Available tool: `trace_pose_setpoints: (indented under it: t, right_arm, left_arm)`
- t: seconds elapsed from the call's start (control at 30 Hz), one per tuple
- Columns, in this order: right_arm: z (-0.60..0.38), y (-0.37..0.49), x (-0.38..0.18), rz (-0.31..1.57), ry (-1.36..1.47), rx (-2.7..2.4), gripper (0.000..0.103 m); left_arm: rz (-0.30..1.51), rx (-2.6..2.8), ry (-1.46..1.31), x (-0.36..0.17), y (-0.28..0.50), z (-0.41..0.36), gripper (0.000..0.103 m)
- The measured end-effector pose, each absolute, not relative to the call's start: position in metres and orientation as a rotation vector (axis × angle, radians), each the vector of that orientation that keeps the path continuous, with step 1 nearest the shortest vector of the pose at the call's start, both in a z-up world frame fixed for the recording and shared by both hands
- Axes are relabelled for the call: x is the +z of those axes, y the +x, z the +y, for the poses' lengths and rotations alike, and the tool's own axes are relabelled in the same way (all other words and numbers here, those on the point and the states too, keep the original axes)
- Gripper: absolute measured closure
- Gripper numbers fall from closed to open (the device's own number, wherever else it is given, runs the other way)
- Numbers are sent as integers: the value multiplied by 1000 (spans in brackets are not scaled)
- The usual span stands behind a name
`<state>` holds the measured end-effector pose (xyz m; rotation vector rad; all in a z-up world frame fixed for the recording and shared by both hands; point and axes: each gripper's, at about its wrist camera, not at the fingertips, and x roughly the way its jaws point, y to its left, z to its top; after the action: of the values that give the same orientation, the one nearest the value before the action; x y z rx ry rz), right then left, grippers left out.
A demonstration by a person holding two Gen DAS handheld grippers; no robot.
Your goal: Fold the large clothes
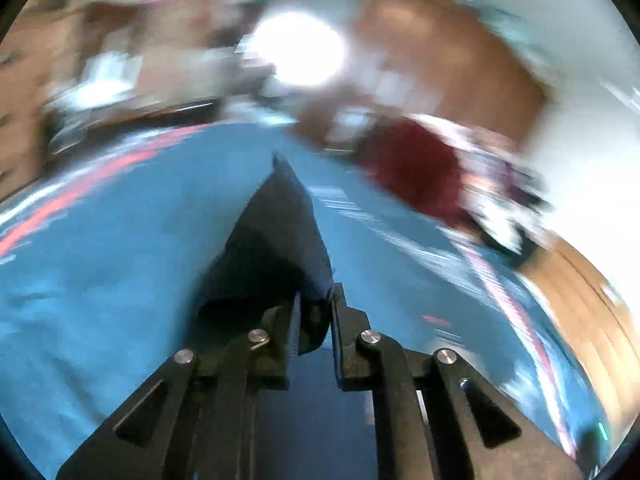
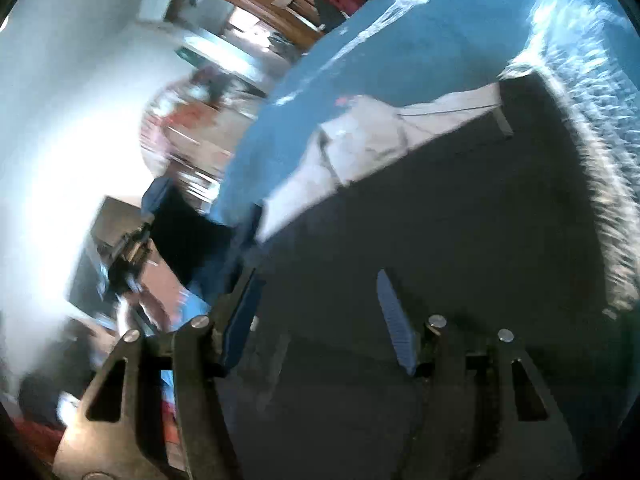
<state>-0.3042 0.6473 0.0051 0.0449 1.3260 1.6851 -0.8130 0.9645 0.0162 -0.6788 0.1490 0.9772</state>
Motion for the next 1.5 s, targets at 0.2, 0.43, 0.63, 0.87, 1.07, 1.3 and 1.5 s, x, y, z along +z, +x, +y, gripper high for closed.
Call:
trace_pose_setpoints:
  t: [0.2, 0.43, 0.63, 0.87, 1.07, 1.3, 1.5]
  right_arm:
    - [659, -275, -28, 1486, 190, 1610, 41]
    - [644, -255, -53, 1561, 175, 1574, 39]
    - [700, -286, -59, 1588, 29, 1630, 40]
    - [744, -319, -61, 1549, -163, 1605, 45]
    - [749, -325, -64, 1534, -163, 1599, 68]
    - [725, -313, -41, 1435, -89, 1609, 102]
    - [676, -263, -6, 1289, -77, 1549, 102]
  left_arm:
    - [291, 580, -686, -22, -623, 886, 37]
    - [361, 593, -829, -70, -630, 864, 37]
    - [197, 928, -886, -69, -774, 866, 26]
    - [238, 1082, -1066, -140, -844, 883, 23]
    - [344, 1053, -1024, -157, -821, 888, 0]
    - [332, 1044, -1016, -156, -819, 885, 0]
    - [220, 1061, -991, -143, -830, 867, 0]
